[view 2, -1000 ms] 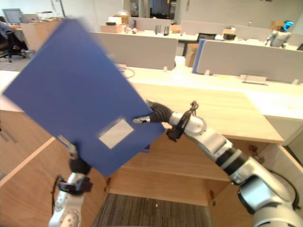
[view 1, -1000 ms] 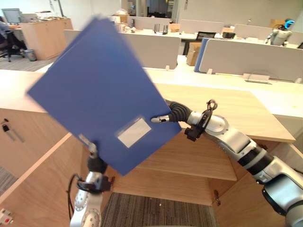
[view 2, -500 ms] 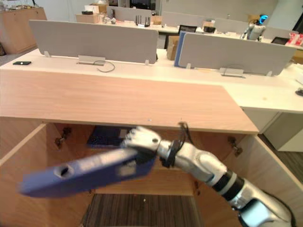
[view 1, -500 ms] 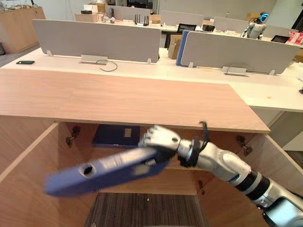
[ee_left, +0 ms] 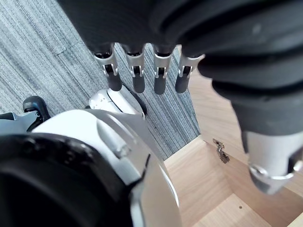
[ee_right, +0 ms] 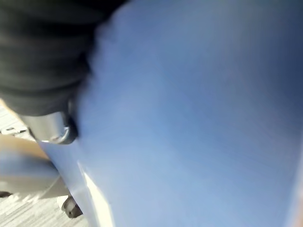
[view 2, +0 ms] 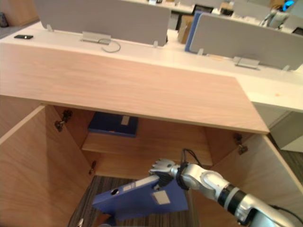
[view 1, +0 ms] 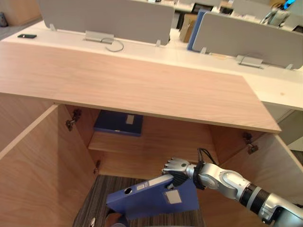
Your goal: Walk over to the cabinet, pick up the folder, carry it to the office cabinet, place the folder inside the office cabinet, then close the office cabinet door
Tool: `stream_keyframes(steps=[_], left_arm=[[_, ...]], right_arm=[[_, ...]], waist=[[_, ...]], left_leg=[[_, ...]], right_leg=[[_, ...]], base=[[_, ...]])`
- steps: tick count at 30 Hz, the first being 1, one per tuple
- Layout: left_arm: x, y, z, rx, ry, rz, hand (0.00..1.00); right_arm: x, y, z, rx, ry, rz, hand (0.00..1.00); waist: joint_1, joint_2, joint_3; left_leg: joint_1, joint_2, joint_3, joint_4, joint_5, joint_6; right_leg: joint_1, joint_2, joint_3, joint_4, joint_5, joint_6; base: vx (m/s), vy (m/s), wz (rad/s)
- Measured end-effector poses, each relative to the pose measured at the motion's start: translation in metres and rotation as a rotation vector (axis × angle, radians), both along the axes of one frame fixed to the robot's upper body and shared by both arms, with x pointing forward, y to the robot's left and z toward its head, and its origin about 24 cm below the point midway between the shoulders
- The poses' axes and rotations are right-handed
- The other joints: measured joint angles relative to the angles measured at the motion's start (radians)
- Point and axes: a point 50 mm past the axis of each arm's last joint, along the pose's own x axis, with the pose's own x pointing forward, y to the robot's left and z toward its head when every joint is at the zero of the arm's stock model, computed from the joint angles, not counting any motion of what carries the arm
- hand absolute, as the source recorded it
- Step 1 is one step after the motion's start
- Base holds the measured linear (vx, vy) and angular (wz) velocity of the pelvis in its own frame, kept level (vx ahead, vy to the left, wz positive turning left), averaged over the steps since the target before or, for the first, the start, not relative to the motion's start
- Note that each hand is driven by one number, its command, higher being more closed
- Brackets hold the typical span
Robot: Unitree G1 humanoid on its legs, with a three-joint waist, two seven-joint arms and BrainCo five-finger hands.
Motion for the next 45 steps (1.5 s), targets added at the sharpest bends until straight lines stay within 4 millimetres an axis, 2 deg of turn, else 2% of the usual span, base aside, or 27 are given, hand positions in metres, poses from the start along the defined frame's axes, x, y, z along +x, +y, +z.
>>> stream_keyframes(steps=[3,7,10,14,17,19,20,21,22,24,25,27,28,30,31,33,34,37,39,40,41,44,45], left_arm=[[0.005,0.001,0.001,0.020,-0.001,-0.021,0.00],[0.016,0.000,0.003,0.045,-0.025,-0.050,0.00],[0.022,-0.001,0.005,0.057,-0.045,-0.067,0.00],[0.027,-0.002,0.007,0.075,-0.066,-0.082,0.00],[0.028,-0.004,0.007,0.073,-0.074,-0.079,0.00],[0.024,-0.005,0.006,0.068,-0.066,-0.070,0.00],[0.022,-0.005,0.006,0.065,-0.061,-0.065,0.00],[0.017,-0.007,0.005,0.059,-0.052,-0.048,0.00],[0.013,-0.010,0.003,0.048,-0.040,-0.039,0.00],[0.004,-0.011,0.002,0.044,-0.020,-0.023,0.00],[-0.004,-0.008,0.002,0.049,-0.004,-0.001,0.00],[-0.015,-0.005,0.002,0.051,0.022,0.023,0.00],[-0.015,-0.005,0.002,0.050,0.023,0.026,0.00],[-0.011,-0.005,0.002,0.048,0.014,0.024,0.00],[-0.010,-0.004,0.002,0.048,0.009,0.029,0.00],[-0.007,-0.005,0.002,0.043,0.003,0.031,0.00],[-0.003,-0.007,0.002,0.037,-0.009,0.037,0.00],[0.015,-0.008,0.004,0.034,-0.050,0.065,0.00],[0.036,-0.011,0.008,0.032,-0.109,0.078,0.00],[0.039,-0.011,0.009,0.033,-0.120,0.080,0.00],[0.047,-0.012,0.012,0.036,-0.144,0.085,0.00],[0.060,-0.011,0.018,0.055,-0.183,0.097,0.00],[0.064,-0.011,0.019,0.059,-0.192,0.099,0.00]], right_arm=[[-0.004,-0.005,-0.020,-0.031,0.065,-0.066,1.00],[-0.001,-0.005,-0.031,-0.005,0.094,-0.164,1.00],[0.009,-0.005,-0.030,0.057,0.075,-0.269,1.00],[0.029,-0.016,-0.023,0.220,0.069,-0.511,1.00],[0.046,-0.034,-0.012,0.437,0.067,-0.769,1.00],[0.058,-0.051,0.000,0.735,0.079,-1.026,1.00],[0.060,-0.055,0.003,0.818,0.081,-1.084,1.00],[0.063,-0.064,0.009,0.980,0.088,-1.183,1.00],[0.065,-0.074,0.013,1.131,0.096,-1.273,1.00],[0.063,-0.083,0.011,1.277,0.134,-1.391,1.00],[0.061,-0.081,0.008,1.361,0.177,-1.435,1.00],[0.061,-0.073,0.005,1.476,0.247,-1.462,1.00],[0.062,-0.070,0.006,1.519,0.267,-1.466,1.00],[0.069,-0.059,0.011,1.737,0.370,-1.476,1.00],[0.072,-0.054,0.014,1.869,0.439,-1.484,1.00],[0.077,-0.051,0.019,2.012,0.492,-1.490,1.00],[0.081,-0.050,0.024,2.097,0.517,-1.486,1.00],[0.099,-0.035,0.048,2.277,0.585,-1.396,1.00],[0.112,-0.014,0.069,2.382,0.669,-1.319,1.00],[0.114,-0.007,0.073,2.394,0.695,-1.302,1.00],[0.119,0.012,0.084,2.426,0.782,-1.260,1.00],[0.127,0.036,0.108,2.507,0.899,-1.212,1.00],[0.129,0.039,0.114,2.532,0.915,-1.197,1.00]], waist=[[-0.003,0.003,0.001],[-0.004,0.009,0.006],[-0.001,0.013,0.010],[0.002,0.015,0.010],[0.001,0.023,0.008],[0.004,0.027,0.010],[0.005,0.030,0.008],[0.005,0.038,0.013],[0.002,0.056,0.025],[-0.003,0.076,0.039],[-0.002,0.074,0.040],[0.000,0.075,0.043],[0.002,0.077,0.050],[0.007,0.077,0.085],[0.009,0.082,0.105],[0.010,0.099,0.134],[0.013,0.115,0.157],[0.017,0.130,0.225],[0.017,0.145,0.268],[0.016,0.145,0.273],[0.023,0.148,0.285],[0.030,0.152,0.288],[0.030,0.154,0.291]], left_leg=[[0.031,-0.034,0.018,-0.071,0.018,0.012],[0.053,-0.056,0.040,-0.131,0.030,0.016],[0.066,-0.064,0.054,-0.146,0.028,0.020],[0.076,-0.074,0.069,-0.147,0.016,0.030],[0.082,-0.087,0.075,-0.147,0.000,0.037],[0.083,-0.103,0.091,-0.146,-0.014,0.043],[0.083,-0.108,0.099,-0.146,-0.020,0.047],[0.090,-0.123,0.109,-0.141,-0.034,0.062],[0.104,-0.129,0.113,-0.126,-0.049,0.077],[0.122,-0.136,0.116,-0.095,-0.069,0.086],[0.127,-0.141,0.123,-0.082,-0.081,0.092],[0.128,-0.145,0.136,-0.067,-0.093,0.100],[0.127,-0.147,0.136,-0.060,-0.097,0.102],[0.094,-0.151,0.136,0.004,-0.125,0.110],[0.067,-0.142,0.133,0.065,-0.155,0.113],[0.026,-0.119,0.121,0.163,-0.199,0.115],[-0.020,-0.101,0.109,0.246,-0.233,0.118],[-0.141,-0.081,0.088,0.437,-0.301,0.127],[-0.240,-0.077,0.063,0.574,-0.351,0.131],[-0.263,-0.076,0.058,0.601,-0.361,0.132],[-0.314,-0.076,0.047,0.660,-0.383,0.128],[-0.424,-0.078,0.024,0.767,-0.415,0.140],[-0.451,-0.079,0.019,0.796,-0.419,0.137]], right_leg=[[-0.008,-0.032,0.007,0.001,0.006,0.013],[-0.023,-0.049,0.020,0.002,0.005,0.024],[-0.028,-0.058,0.041,0.003,0.001,0.030],[-0.044,-0.071,0.073,0.021,-0.006,0.040],[-0.057,-0.087,0.093,0.035,-0.011,0.050],[-0.099,-0.113,0.119,0.099,-0.035,0.071],[-0.115,-0.123,0.125,0.127,-0.045,0.078],[-0.144,-0.148,0.134,0.196,-0.067,0.090],[-0.165,-0.168,0.138,0.282,-0.073,0.092],[-0.204,-0.203,0.101,0.408,-0.074,0.091],[-0.215,-0.235,0.030,0.447,-0.073,0.088],[-0.201,-0.261,-0.076,0.432,-0.065,0.076],[-0.192,-0.264,-0.098,0.419,-0.063,0.073],[-0.175,-0.265,-0.123,0.383,-0.062,0.073],[-0.159,-0.262,-0.135,0.362,-0.062,0.073],[-0.148,-0.256,-0.158,0.367,-0.063,0.074],[-0.159,-0.258,-0.165,0.406,-0.075,0.080],[-0.241,-0.309,-0.195,0.569,-0.158,0.090],[-0.319,-0.361,-0.204,0.725,-0.225,0.087],[-0.337,-0.371,-0.204,0.756,-0.240,0.087],[-0.377,-0.398,-0.209,0.828,-0.272,0.087],[-0.460,-0.442,-0.213,0.946,-0.321,0.082],[-0.480,-0.453,-0.213,0.978,-0.333,0.077]], base=[[0.12,0.092,-0.06],[0.14,0.040,-0.10],[0.10,0.024,-0.22],[0.06,0.033,-0.23],[0.02,0.072,-0.17],[0.00,0.146,-0.24],[0.00,0.142,-0.31],[0.02,0.150,-0.25],[0.02,0.152,-0.19],[-0.01,0.162,-0.05],[-0.02,0.136,-0.08],[0.02,0.099,-0.20],[0.02,0.091,-0.16],[-0.03,0.073,-0.02],[-0.06,0.053,0.04],[-0.09,0.065,0.11],[-0.15,0.100,0.20],[-0.16,0.064,0.18],[-0.22,0.025,0.33],[-0.18,-0.001,0.31],[-0.16,-0.018,0.24],[-0.12,-0.026,0.30],[-0.09,-0.018,0.39]])
